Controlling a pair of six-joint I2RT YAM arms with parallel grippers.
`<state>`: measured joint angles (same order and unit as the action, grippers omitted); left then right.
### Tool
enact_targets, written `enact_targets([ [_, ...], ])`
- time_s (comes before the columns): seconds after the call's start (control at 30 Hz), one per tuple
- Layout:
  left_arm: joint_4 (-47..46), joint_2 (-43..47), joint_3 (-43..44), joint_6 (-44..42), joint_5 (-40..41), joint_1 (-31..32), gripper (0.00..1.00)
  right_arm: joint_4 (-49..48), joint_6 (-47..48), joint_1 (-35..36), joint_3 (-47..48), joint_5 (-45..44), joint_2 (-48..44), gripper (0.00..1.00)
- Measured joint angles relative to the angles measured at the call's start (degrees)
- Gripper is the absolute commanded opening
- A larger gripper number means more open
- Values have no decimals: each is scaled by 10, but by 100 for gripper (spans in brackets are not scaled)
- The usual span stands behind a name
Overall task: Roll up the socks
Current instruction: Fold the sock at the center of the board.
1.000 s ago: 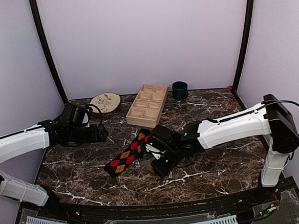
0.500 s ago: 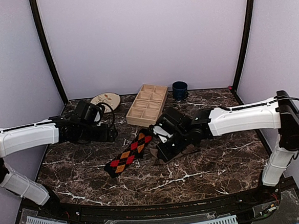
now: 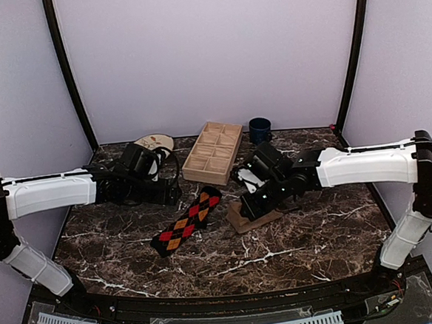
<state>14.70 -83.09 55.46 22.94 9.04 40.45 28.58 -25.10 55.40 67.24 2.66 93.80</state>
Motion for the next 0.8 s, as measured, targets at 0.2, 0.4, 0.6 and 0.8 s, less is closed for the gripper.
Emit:
enact_targets([
  [0.2,-4,-28,23,-9,0,13,90,-3,0,-23,-23,-5,-11,0],
  [0.4,-10,-49,43,-18,-1,25,90,2,5,-47,-44,-13,-24,0],
  [0.6,-14,-69,59,-21,-3,32,90,1,9,-72,-51,-16,-43,0],
  [0.8,-14,-92,76,-24,-7,43,90,1,13,-88,-59,-23,-44,0],
])
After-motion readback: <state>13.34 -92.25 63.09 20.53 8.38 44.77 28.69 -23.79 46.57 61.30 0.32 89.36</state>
